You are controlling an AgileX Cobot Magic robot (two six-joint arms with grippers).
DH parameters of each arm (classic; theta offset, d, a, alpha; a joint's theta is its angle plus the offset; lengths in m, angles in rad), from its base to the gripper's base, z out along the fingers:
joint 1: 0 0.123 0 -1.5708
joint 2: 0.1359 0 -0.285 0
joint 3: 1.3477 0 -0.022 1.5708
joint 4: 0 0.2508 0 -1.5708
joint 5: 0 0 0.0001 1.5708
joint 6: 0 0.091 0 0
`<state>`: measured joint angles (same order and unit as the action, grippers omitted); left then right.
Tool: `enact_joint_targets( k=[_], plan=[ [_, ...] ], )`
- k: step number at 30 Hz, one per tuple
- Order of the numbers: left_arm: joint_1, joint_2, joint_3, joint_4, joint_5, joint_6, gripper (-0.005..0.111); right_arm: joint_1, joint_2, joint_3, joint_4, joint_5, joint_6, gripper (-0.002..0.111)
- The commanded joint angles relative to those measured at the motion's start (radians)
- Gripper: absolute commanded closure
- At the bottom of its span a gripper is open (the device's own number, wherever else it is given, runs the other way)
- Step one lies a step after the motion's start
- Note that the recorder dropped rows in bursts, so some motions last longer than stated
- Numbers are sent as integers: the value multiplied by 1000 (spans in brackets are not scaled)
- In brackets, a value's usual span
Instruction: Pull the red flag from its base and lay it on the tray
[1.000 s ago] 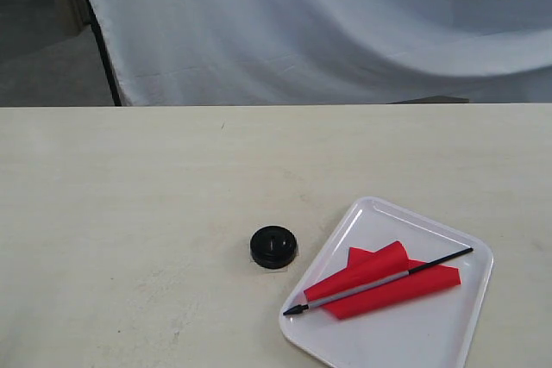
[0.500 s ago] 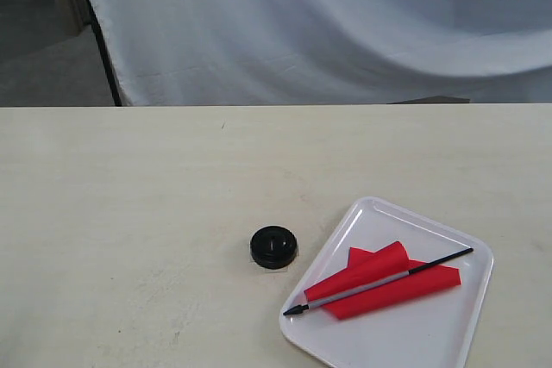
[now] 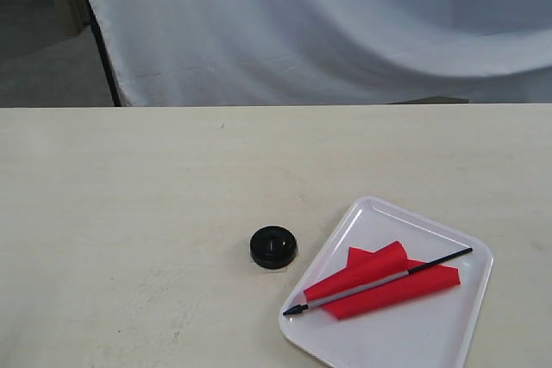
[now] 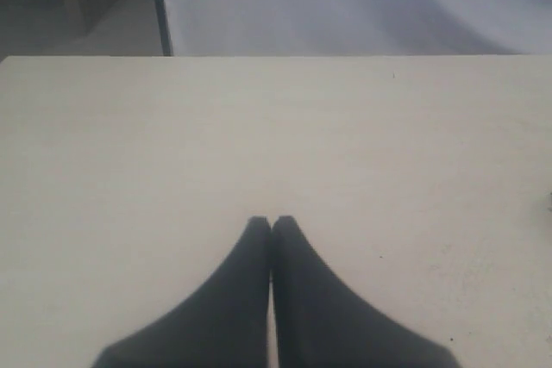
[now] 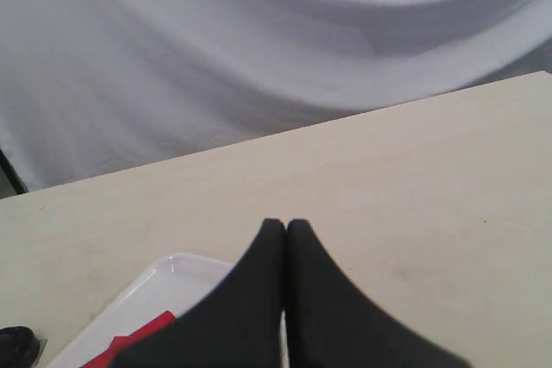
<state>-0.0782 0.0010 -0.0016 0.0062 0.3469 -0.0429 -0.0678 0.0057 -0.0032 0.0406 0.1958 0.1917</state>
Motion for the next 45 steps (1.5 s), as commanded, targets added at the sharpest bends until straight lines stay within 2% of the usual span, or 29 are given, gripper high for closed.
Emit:
enact_joint_targets(
  k=[1,9,45],
  plan=[
    [-4,-1,2,0,-3,1,107,24,-6,3,-63,49,2,109],
    [-4,-1,2,0,-3,1,107,86,-6,3,-72,46,2,109],
    [-4,-1,2,0,-3,1,107,86,-6,3,-68,41,2,109]
  ],
)
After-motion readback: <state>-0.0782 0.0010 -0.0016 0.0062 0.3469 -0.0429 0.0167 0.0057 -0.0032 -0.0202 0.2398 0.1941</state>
